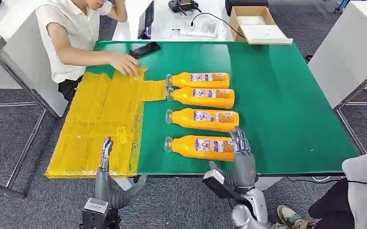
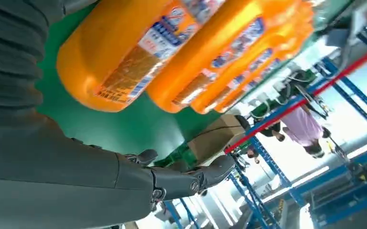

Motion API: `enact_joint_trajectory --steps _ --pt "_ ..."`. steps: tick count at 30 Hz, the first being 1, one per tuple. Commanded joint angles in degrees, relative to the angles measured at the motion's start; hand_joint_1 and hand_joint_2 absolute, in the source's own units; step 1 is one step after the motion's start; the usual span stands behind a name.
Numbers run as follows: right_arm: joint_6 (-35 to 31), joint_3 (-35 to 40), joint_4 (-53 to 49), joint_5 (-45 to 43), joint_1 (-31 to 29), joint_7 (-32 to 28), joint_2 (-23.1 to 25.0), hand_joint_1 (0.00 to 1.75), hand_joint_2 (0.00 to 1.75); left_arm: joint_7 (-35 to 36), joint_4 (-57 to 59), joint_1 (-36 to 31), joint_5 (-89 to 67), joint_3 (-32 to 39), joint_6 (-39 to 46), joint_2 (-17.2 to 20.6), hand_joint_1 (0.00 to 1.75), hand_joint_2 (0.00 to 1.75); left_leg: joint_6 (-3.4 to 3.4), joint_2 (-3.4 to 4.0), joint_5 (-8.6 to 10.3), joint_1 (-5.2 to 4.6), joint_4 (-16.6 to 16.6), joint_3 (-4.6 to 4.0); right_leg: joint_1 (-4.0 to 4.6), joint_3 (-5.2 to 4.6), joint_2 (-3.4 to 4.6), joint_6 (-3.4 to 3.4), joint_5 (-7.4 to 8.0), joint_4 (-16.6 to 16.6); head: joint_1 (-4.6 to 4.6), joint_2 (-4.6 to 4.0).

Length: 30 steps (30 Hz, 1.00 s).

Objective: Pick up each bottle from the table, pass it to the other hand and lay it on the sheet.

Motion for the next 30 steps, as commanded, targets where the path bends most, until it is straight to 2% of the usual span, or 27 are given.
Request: enact_joint_trajectory --steps 1,9,10,14,23,27,30 --pt "0.2 -1.3 9.1 1.6 -5.3 2.9 -1.7 0.0 1.75 -1.8 2.4 -1.3 0.7 -1.0 -1.0 0.2 0.0 1.75 -0.08 0.11 -0.08 0.02 -0.1 0.27 0.03 0.24 0.01 -0.09 -0.07 -0.1 0.0 0.0" --pt "4.3 -0.6 15.2 1.8 -8.3 4.5 -1.6 0.0 1.75 -1.8 1.8 -1.9 0.6 -1.2 -1.9 0.3 0.0 1.75 -0.05 0.07 -0.04 0.03 -0.1 0.17 0.04 0.14 0.0 -0.06 -0.03 0.0 0.0 0.0" --pt "4.4 -0.5 15.8 2.0 -8.5 4.7 -1.7 0.0 1.75 -1.7 1.8 -1.9 0.5 -1.2 -2.0 0.3 0.0 1.75 -0.09 0.14 -0.11 0.04 -0.1 0.35 0.06 0.32 0.01 -0.11 -0.09 -0.1 0.0 -0.02" --pt "5.0 0.5 18.6 5.2 -10.3 9.0 -2.7 0.0 1.75 -1.3 1.7 -2.1 0.3 -1.0 -2.4 0.2 0.0 1.75 -0.07 0.08 -0.07 0.03 -0.1 0.24 0.05 0.23 -0.02 -0.09 -0.06 -0.1 0.02 -0.02" --pt "5.1 0.4 18.5 5.2 -10.5 8.9 -2.9 0.0 1.75 -1.3 1.7 -2.2 0.3 -1.0 -2.5 0.2 0.0 1.75 -0.1 0.13 -0.12 0.03 -0.1 0.34 0.05 0.31 0.02 -0.11 -0.1 -0.1 0.0 0.0" --pt "8.8 1.7 19.0 8.4 -11.7 14.0 -4.3 0.0 1.75 -0.8 1.2 -2.0 0.7 -0.4 -4.0 -0.2 0.0 1.75 -0.08 0.09 -0.09 0.02 0.0 0.25 0.04 0.24 0.0 -0.09 -0.08 0.0 0.0 0.0" --pt "11.3 1.9 18.9 8.6 -12.4 15.0 -4.8 0.0 1.75 -0.5 0.9 -2.0 0.6 -0.2 -4.6 -0.3 0.0 1.75 -0.06 0.11 -0.06 0.0 0.0 0.15 0.02 0.13 0.04 -0.06 -0.04 0.0 0.0 0.0"
